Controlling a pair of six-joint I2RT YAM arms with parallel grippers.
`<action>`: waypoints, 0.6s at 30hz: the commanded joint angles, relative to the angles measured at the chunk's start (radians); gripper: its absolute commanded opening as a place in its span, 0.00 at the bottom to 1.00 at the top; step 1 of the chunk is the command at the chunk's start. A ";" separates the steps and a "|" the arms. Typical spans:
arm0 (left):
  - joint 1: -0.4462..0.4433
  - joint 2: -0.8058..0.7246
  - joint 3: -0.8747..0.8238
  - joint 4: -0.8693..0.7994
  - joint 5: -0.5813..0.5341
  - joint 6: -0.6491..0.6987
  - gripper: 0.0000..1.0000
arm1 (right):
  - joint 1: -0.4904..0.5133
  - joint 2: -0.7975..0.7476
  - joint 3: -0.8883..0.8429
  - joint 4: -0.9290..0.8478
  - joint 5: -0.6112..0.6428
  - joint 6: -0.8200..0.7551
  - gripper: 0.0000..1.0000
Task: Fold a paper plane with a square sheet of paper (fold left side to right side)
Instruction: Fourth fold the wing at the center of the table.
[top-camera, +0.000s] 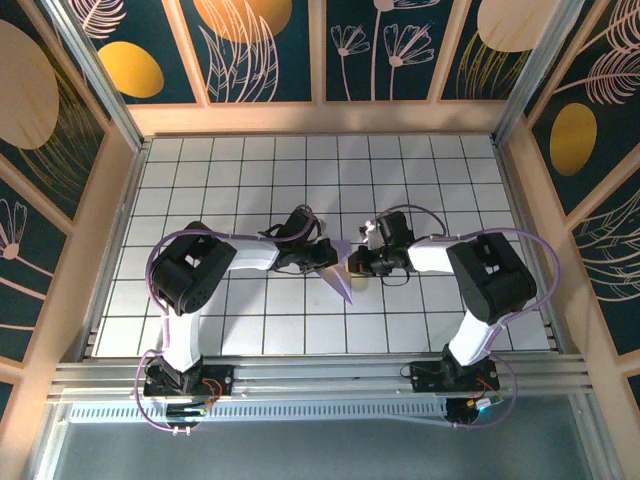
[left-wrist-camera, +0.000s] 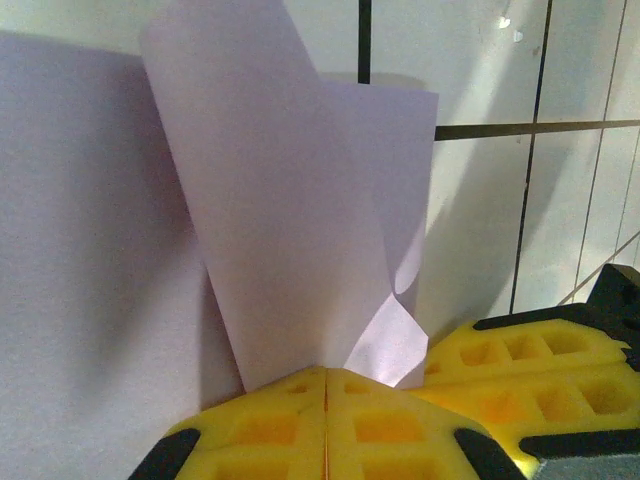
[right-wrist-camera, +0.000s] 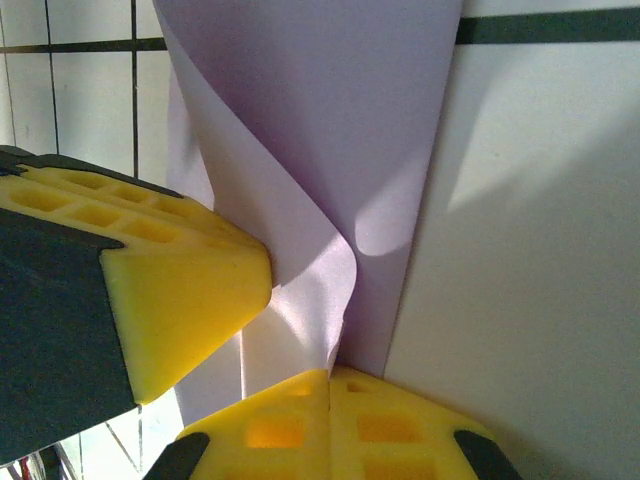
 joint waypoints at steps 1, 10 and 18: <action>-0.003 0.032 -0.017 -0.033 -0.037 0.017 0.07 | 0.009 0.066 -0.025 -0.127 0.151 -0.035 0.00; -0.003 0.026 -0.068 -0.042 -0.067 0.015 0.06 | 0.006 0.032 -0.006 -0.113 0.116 -0.020 0.01; -0.004 0.029 -0.077 -0.044 -0.071 0.015 0.05 | -0.005 -0.041 0.022 -0.076 0.033 0.016 0.15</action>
